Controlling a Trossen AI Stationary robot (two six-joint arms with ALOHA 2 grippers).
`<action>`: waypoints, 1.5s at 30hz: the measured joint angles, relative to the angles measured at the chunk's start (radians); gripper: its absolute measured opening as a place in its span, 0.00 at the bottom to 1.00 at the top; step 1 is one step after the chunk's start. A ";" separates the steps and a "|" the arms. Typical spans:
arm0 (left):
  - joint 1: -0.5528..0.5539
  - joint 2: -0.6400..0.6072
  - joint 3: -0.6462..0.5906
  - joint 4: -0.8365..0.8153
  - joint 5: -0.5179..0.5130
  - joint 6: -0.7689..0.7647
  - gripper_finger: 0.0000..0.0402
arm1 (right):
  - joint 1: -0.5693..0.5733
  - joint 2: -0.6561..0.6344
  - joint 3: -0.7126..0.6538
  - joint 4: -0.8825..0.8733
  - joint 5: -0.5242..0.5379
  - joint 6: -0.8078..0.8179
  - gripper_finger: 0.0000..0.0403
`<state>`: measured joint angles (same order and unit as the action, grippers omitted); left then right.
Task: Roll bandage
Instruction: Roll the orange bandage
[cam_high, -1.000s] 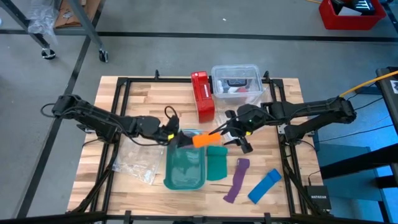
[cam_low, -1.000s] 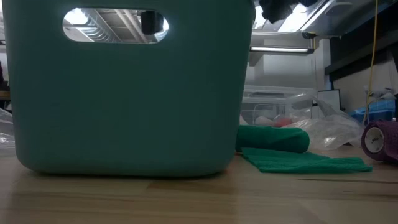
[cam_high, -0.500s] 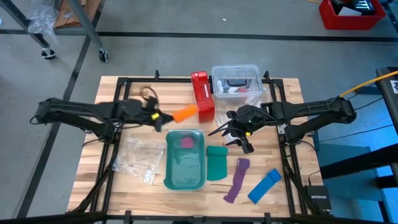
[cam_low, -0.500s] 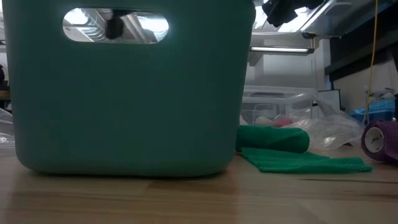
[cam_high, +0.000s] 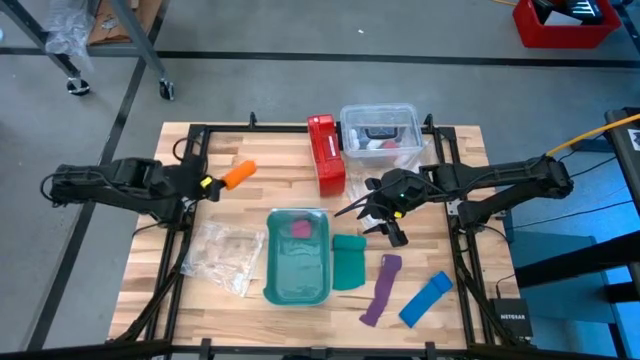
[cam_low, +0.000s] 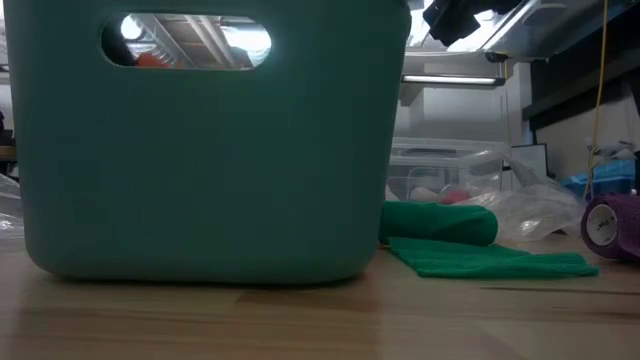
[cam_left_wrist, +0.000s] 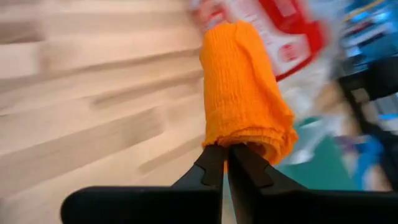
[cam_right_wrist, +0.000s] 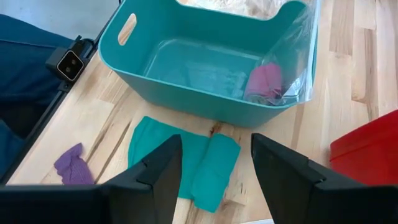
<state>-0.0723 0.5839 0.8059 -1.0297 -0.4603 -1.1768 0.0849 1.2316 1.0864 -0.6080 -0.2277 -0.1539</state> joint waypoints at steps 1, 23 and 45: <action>0.000 0.000 0.000 -0.036 -0.001 -0.019 0.00 | 0.000 0.000 0.000 0.000 0.000 0.000 0.48; 0.000 0.114 -0.429 0.409 -0.012 -0.083 0.00 | 0.000 0.000 0.000 0.016 0.000 0.067 0.48; 0.000 0.157 -0.454 0.413 0.100 -0.075 0.07 | 0.000 0.000 0.000 0.016 0.000 0.101 0.48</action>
<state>-0.0723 0.7406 0.3523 -0.6162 -0.3599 -1.2517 0.0849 1.2320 1.0863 -0.5919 -0.2276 -0.0532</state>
